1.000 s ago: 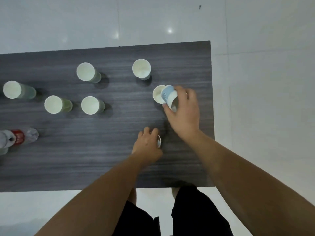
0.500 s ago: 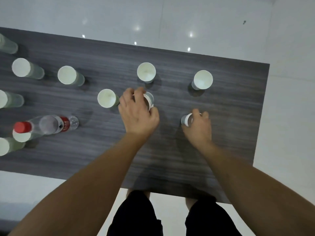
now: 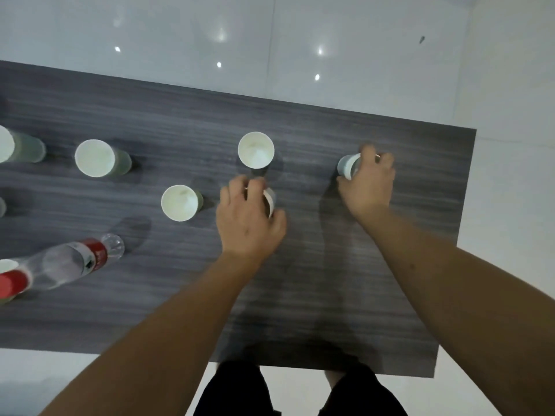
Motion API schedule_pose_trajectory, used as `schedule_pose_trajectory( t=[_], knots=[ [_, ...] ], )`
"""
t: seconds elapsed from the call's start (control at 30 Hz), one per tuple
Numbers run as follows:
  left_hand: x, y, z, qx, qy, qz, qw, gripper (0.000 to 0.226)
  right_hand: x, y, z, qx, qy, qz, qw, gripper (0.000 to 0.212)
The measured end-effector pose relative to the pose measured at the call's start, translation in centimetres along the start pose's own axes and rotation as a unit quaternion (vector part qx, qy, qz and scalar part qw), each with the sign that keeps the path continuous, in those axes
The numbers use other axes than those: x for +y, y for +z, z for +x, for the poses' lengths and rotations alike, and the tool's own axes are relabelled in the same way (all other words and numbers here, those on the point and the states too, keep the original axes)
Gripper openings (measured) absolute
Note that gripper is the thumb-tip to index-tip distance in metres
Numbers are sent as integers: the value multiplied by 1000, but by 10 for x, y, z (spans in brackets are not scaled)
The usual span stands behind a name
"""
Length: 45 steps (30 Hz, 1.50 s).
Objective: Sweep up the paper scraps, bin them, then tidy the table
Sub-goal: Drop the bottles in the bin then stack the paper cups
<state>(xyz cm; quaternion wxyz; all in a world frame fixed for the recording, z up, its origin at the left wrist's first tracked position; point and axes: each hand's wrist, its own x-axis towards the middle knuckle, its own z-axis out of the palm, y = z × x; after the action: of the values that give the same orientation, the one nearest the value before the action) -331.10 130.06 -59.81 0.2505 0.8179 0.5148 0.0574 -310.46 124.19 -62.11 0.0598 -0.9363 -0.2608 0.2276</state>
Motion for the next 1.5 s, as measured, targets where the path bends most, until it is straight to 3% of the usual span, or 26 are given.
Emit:
schedule_pose_trajectory(
  t=[0.1, 0.2, 0.37, 0.47, 0.57, 0.7, 0.8, 0.93, 1.03, 1.1, 1.27, 1.4, 1.5],
  knots=[
    [20, -11, 28, 136, 11, -54, 989, 46, -6, 17, 8, 31, -16, -32, 999, 57],
    [31, -8, 59, 169, 7, -40, 985, 45, -8, 24, 15, 49, -6, -32, 998, 56],
    [10, 21, 76, -66, -6, 80, 995, 45, -3, 27, 11, 35, -39, -55, 997, 57],
    [-2, 27, 67, -98, 37, 67, 992, 41, -4, 31, -5, 18, -73, -68, 995, 55],
    [-11, 20, 46, -174, -1, 37, 984, 43, -16, 38, -30, -17, -114, -59, 992, 54],
    [-39, 9, -16, -250, -13, 62, 966, 44, -51, 45, -64, -46, -142, 85, 985, 55],
    [-64, 0, -62, -275, -13, 51, 960, 48, -98, 55, -94, -50, -214, 167, 961, 59],
    [-98, -12, -96, -270, -13, 56, 961, 49, -164, 78, -129, -64, -312, 173, 932, 59],
    [-127, -21, -109, -254, -5, 49, 966, 47, -187, 103, -138, -77, -355, 39, 931, 63],
    [-146, -26, -118, -250, -8, 39, 967, 46, -191, 116, -144, -92, -351, -49, 931, 62],
    [-202, -41, -154, -229, -25, 20, 973, 44, -198, 137, -169, -99, -319, -142, 932, 59],
    [-247, -63, -188, -225, -113, 15, 968, 42, -187, 144, -210, -160, -295, -181, 924, 58],
    [-281, -97, -213, -132, -213, -5, 968, 40, -175, 151, -252, -247, -292, -172, 908, 58]
  ],
)
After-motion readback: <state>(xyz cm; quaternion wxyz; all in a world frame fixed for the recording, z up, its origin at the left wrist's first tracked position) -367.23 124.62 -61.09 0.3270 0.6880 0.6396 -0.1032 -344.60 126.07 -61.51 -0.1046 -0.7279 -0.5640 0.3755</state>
